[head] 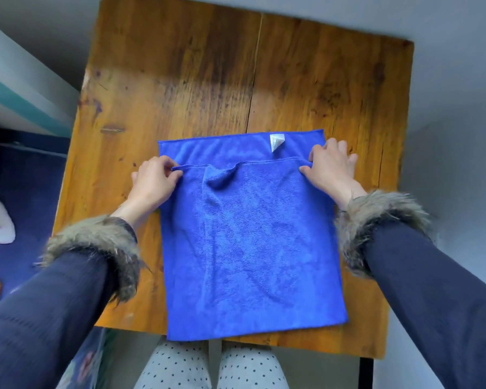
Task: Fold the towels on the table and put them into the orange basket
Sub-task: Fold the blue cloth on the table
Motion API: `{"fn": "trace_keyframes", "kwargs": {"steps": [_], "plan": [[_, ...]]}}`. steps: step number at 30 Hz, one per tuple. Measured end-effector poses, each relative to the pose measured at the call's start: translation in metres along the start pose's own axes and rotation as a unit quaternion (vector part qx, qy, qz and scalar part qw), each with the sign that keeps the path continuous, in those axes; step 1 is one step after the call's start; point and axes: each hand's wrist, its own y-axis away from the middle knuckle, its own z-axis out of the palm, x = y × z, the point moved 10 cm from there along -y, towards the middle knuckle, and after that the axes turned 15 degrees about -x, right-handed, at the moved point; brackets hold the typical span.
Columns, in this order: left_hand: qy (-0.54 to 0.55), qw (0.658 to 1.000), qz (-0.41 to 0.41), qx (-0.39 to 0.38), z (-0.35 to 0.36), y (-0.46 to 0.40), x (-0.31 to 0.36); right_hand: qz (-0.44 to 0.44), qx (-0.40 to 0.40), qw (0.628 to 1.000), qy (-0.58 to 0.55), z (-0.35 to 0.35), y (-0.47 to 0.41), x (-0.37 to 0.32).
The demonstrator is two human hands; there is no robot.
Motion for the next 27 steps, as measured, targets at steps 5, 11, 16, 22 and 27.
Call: {"fn": "trace_keyframes", "kwargs": {"steps": [5,11,16,22,27], "plan": [[0.154,0.986,0.054,0.017,-0.009,0.017,0.002,-0.026,-0.008,0.999,-0.024,0.002,0.006,0.007],[0.247,0.964,0.095,0.02,-0.009,0.029,0.001,0.006,-0.047,0.955,-0.292,0.019,0.0,0.029],[0.242,0.967,0.084,0.007,-0.008,0.024,0.007,0.037,-0.06,0.899,-0.433,0.029,-0.005,0.034],[0.304,0.94,0.147,0.056,-0.038,0.038,0.024,-0.022,0.035,0.863,-0.504,-0.012,0.003,0.051],[0.281,0.946,0.085,0.138,-0.054,0.015,-0.008,-0.033,0.106,0.885,-0.452,-0.037,-0.008,0.056]]}}
